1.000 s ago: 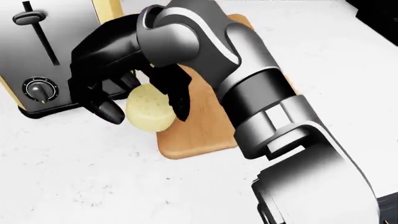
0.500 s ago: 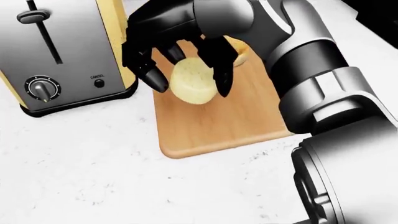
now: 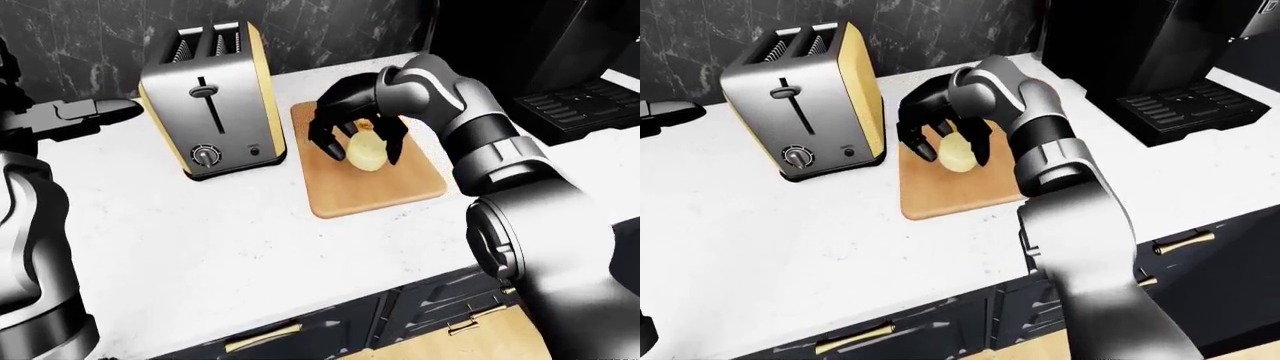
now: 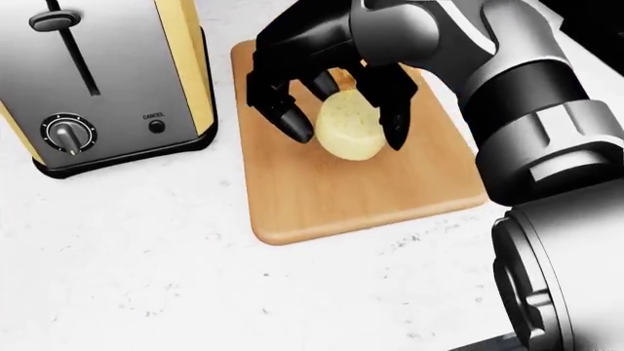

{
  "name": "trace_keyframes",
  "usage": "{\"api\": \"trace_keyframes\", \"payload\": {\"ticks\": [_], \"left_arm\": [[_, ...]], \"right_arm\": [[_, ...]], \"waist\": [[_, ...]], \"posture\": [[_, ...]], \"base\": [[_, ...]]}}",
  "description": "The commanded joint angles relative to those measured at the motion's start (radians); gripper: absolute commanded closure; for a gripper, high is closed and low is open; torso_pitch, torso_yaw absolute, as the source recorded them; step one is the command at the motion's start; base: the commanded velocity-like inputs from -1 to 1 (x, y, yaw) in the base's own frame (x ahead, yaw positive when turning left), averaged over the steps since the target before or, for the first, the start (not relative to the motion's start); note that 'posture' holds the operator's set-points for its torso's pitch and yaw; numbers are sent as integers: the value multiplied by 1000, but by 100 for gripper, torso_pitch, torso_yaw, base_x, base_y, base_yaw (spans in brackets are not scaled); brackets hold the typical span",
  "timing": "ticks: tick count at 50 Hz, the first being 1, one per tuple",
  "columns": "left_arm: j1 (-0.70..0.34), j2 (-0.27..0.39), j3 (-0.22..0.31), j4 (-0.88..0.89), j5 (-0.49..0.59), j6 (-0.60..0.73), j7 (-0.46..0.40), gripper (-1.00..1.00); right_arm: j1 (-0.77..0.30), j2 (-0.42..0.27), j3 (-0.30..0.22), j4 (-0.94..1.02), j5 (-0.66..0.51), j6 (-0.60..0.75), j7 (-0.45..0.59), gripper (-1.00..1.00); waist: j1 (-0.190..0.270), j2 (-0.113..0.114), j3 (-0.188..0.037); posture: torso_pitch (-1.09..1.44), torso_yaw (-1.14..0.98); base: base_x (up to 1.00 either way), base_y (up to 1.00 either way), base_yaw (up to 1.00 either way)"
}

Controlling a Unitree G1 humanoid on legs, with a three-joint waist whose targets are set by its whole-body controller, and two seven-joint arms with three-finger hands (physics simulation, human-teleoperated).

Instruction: Place the bread and cheese on the cutting board.

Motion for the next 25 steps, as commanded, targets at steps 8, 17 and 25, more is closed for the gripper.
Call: {"api": "trace_keyframes", "payload": {"ticks": [8,17,25], "left_arm": [[-23,16,11,-29,4,-24,1,-100],[-20,15,12,-30,6,-23,-3,-100],[-20,10,9,-30,11,-25,-4,-100]], "right_arm": [[-39,-48,-26,-36,9,-3,-4,100],[-11,-77,-33,-43,8,-6,1,100],[10,-80,-42,-60,24,2,28,100]], "waist": [[0,2,-31],[1,-1,-32],[2,-3,-32]], "posture": [[0,0],[0,0],[0,0]], "base": [[0,0,0],[0,0,0],[0,0,0]]}}
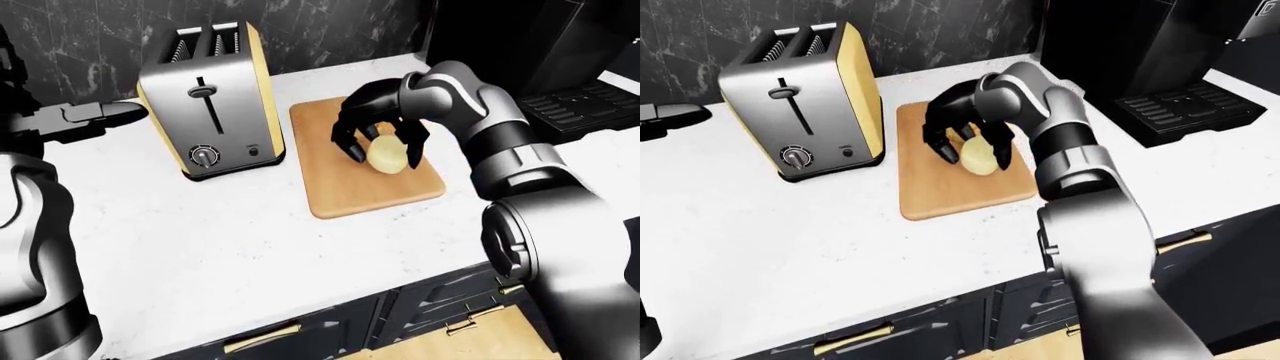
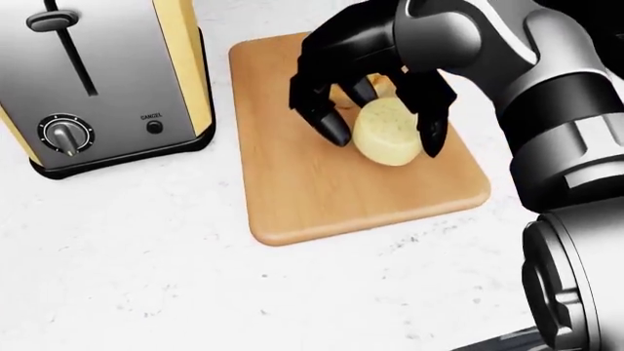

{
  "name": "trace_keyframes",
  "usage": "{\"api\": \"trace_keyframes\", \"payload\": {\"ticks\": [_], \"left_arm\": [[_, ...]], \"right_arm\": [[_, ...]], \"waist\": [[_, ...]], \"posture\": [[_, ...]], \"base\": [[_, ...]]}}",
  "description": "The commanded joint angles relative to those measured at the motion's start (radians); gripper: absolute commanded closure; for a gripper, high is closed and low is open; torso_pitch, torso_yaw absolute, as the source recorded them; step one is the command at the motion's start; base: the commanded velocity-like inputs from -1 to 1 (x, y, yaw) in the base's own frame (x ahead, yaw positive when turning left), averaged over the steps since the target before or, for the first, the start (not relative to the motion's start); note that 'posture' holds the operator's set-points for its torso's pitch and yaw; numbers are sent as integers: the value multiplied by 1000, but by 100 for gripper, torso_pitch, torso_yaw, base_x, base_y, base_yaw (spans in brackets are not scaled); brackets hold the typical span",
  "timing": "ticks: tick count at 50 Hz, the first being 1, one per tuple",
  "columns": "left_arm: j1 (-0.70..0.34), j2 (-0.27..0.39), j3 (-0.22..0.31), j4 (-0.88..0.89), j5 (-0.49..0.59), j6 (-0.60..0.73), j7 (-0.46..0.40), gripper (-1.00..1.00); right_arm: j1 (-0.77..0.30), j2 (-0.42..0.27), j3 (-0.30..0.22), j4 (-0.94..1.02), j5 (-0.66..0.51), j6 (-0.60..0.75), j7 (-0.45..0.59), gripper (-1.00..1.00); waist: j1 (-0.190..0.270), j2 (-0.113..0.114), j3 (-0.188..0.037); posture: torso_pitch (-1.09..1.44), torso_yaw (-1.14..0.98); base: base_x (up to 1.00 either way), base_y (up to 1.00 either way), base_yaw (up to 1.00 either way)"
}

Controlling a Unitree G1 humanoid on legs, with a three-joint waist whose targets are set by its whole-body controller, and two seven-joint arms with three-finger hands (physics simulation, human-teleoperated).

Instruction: Place the bread and cheese on the cutting board.

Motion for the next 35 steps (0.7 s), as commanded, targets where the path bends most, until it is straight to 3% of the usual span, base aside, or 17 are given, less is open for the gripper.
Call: {"api": "trace_keyframes", "payload": {"ticks": [1,5,8,12,13,17,21,26,35], "left_arm": [[-26,21,15,-29,3,-24,1,-100],[-31,22,14,-28,2,-21,1,-100],[-33,22,13,-26,2,-21,2,-100],[-33,22,12,-27,2,-20,2,-100],[-30,22,14,-29,2,-20,1,-100],[-31,21,13,-27,3,-21,1,-100],[-30,22,15,-27,3,-21,1,-100],[-31,22,13,-23,5,-24,0,-100],[-32,21,14,-23,4,-24,0,-100]], "right_arm": [[-42,-8,-16,-44,34,1,0,100],[-42,-7,-17,-47,45,1,23,95],[-41,-7,-16,-49,49,-1,26,50],[-42,-9,-14,-48,51,-2,32,11],[-40,-9,-13,-48,51,-4,34,-12],[-43,-6,-14,-49,56,-1,42,-53],[-46,-9,-14,-49,58,-2,47,-59],[-48,-10,-16,-49,63,-3,53,-100],[-83,-21,-17,-42,73,-18,95,-100]], "waist": [[0,4,-31],[0,3,-31],[0,3,-31],[0,3,-31],[0,3,-31],[0,3,-31],[-1,3,-32],[0,3,-31],[0,4,-31]], "posture": [[0,0],[0,0],[0,0],[0,0],[0,0],[0,0],[0,0],[0,0],[0,0]], "base": [[0,0,0],[0,0,0],[0,0,0],[0,0,0],[0,0,0],[0,0,0],[0,0,0],[0,0,0],[0,0,0]]}}
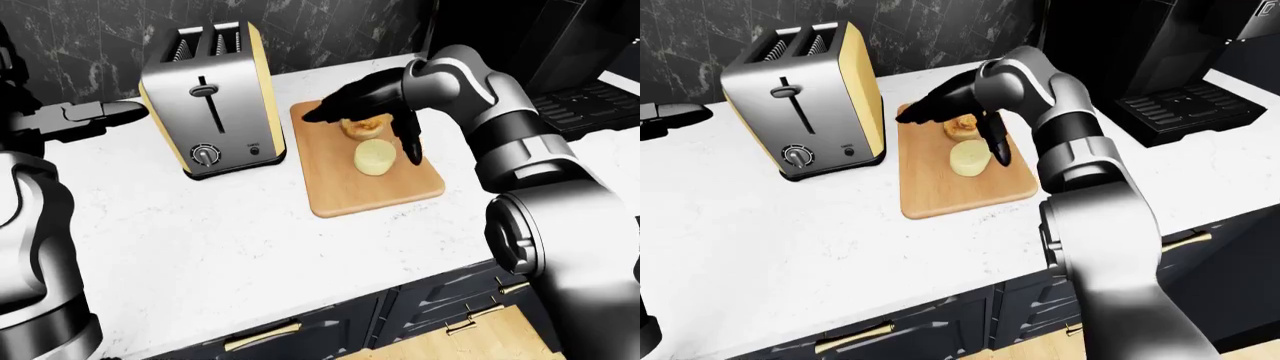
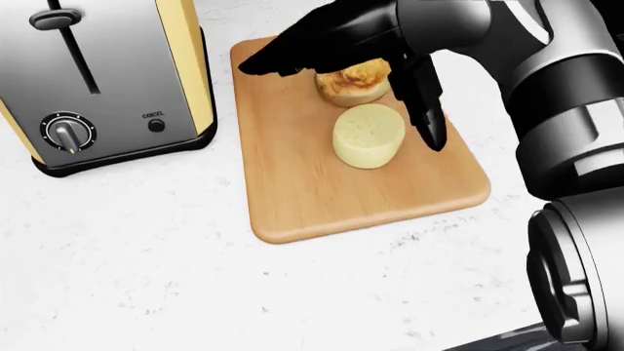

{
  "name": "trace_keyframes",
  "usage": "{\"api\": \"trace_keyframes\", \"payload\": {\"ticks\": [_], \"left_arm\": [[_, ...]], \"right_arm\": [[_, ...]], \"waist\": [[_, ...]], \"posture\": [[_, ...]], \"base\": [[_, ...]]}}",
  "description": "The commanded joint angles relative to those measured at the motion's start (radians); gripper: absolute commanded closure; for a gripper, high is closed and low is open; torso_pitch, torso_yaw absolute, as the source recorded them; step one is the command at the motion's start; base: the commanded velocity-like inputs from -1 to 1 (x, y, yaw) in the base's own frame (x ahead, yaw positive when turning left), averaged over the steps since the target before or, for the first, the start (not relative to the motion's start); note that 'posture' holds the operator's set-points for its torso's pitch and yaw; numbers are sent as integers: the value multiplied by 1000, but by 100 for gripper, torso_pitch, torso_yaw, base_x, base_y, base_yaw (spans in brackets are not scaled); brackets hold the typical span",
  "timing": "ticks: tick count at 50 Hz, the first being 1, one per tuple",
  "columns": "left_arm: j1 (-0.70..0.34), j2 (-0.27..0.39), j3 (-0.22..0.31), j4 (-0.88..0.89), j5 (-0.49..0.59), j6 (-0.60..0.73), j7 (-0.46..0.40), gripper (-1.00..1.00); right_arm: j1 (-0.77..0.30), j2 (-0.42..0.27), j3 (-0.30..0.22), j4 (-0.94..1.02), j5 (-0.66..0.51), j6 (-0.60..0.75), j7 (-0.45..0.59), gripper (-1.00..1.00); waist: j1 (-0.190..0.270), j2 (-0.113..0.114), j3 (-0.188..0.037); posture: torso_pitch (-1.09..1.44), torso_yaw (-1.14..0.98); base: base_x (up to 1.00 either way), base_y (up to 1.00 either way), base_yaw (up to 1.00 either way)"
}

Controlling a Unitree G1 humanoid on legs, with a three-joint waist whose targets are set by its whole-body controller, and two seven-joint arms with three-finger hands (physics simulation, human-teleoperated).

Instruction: Place the bread and cheese on the cutting board.

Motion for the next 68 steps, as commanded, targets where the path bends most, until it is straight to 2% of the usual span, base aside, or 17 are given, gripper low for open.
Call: {"api": "trace_keyframes", "payload": {"ticks": [1,11,18,25,34,42,46,54,68], "left_arm": [[-28,20,16,-27,1,-26,3,-100],[-29,13,6,-30,7,-27,2,-100],[-35,16,7,-32,7,-22,2,-100],[-43,20,6,-37,5,-14,3,-100],[-42,21,6,-36,7,-17,-1,-100],[-42,21,4,-39,9,-14,-4,-100],[-43,26,9,-42,7,-9,-5,-100],[-52,28,4,-39,10,-7,-5,-100],[-70,32,-4,-34,11,-1,-3,-100]], "right_arm": [[-52,-13,-17,-35,27,-6,14,-100],[-106,-40,-47,-57,96,11,97,-100],[-104,-76,-68,-113,168,36,157,-100],[-104,-116,-92,-189,254,93,231,-100],[-111,-171,-107,-248,323,148,274,-100],[-92,-197,-131,-345,398,263,335,-100],[-91,-226,-142,-382,427,315,356,-100],[-98,-317,-160,-411,454,330,351,-100],[-25,-461,-209,-572,531,403,408,-100]], "waist": [[-1,5,-30],[-1,4,-28],[-2,1,-26],[-1,-1,-24],[-2,-3,-21],[-1,-6,-20],[-1,-6,-19],[2,-11,-17],[7,-19,-13]], "posture": [[0,0],[0,0],[0,0],[0,0],[0,0],[0,0],[0,0],[0,0],[0,0]], "base": [[0,0,0],[0,0,0],[0,0,0],[0,0,0],[0,0,0],[0,0,0],[0,0,0],[0,0,0],[0,0,0]]}}
